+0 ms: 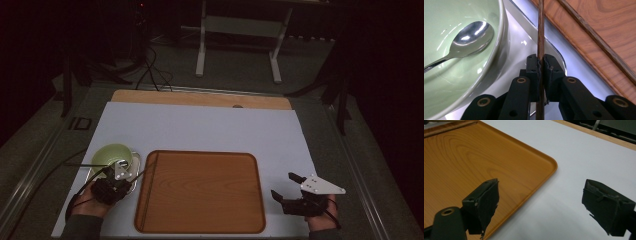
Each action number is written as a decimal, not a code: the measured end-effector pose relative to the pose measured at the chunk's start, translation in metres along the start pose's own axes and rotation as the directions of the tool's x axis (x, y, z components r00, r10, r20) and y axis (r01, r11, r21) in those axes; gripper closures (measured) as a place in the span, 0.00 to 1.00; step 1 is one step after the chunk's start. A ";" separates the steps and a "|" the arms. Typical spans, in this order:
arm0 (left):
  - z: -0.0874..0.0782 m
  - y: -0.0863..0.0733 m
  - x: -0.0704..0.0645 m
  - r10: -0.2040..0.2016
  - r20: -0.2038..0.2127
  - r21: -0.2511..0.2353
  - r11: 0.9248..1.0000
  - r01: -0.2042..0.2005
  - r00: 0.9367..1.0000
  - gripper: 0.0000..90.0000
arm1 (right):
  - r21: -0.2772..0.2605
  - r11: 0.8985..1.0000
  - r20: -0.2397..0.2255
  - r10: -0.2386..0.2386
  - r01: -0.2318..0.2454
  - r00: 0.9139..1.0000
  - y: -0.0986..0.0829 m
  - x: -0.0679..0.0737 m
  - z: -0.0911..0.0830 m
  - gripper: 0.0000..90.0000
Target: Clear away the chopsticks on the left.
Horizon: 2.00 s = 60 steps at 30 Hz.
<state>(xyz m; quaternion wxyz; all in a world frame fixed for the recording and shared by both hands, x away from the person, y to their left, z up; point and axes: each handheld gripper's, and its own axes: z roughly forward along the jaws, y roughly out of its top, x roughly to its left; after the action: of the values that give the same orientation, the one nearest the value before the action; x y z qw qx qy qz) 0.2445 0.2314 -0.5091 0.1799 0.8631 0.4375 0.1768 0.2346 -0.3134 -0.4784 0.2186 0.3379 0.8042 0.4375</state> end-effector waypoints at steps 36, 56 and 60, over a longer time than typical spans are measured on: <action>-0.034 0.010 -0.012 -0.124 0.049 -0.159 0.979 0.131 0.991 0.94 | -0.005 1.000 0.003 0.001 -0.001 1.000 0.000 0.000 0.000 0.16; -0.037 0.029 -0.038 -0.133 0.097 -0.235 0.960 0.153 0.986 0.94 | -0.008 1.000 0.003 -0.002 0.002 1.000 0.000 0.000 -0.001 0.16; -0.037 0.034 -0.043 -0.137 0.127 -0.256 0.952 0.166 0.982 0.94 | -0.008 1.000 0.003 -0.002 0.002 1.000 0.000 0.000 -0.001 0.16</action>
<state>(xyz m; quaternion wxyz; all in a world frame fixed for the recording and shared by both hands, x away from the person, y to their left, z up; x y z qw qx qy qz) 0.2268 0.1832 -0.4677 0.3304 0.8034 0.4644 0.1726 0.2338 -0.3144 -0.4776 0.2217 0.3369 0.8023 0.4400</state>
